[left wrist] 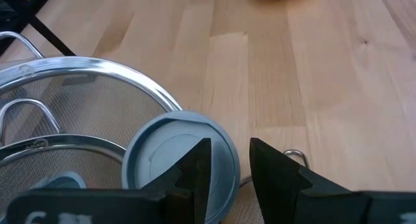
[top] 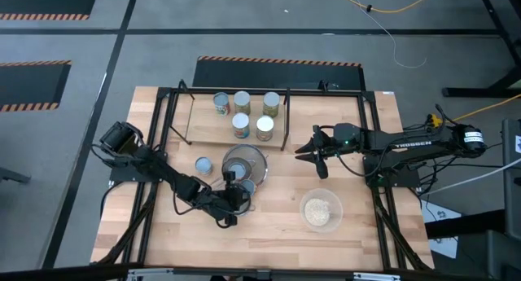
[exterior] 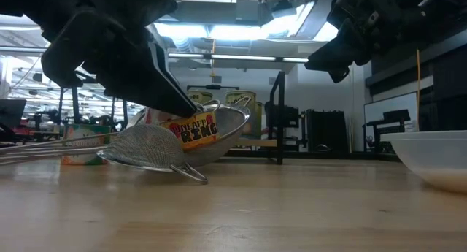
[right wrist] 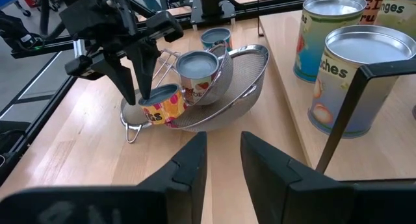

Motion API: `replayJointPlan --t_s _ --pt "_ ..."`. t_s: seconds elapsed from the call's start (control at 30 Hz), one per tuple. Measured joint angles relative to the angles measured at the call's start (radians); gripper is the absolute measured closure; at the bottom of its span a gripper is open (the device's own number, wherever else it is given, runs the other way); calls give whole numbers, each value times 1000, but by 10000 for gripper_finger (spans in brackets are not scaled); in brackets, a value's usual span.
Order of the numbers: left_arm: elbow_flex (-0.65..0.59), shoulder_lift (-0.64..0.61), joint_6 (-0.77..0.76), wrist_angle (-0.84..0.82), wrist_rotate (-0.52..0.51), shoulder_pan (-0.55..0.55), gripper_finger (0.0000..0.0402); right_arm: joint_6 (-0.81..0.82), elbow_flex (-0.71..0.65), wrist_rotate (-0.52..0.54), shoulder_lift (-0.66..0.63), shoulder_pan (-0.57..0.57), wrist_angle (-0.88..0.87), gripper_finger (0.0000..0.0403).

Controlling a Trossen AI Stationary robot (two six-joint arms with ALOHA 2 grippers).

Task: Pick and place cans onto a shelf
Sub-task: Put the canned pineapple rings on the shelf

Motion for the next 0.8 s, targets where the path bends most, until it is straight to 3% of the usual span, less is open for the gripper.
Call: replayJointPlan --t_s 0.8 --pt "0 0 -19 -57 0 0 303 0 0 0 0 0 0 305"
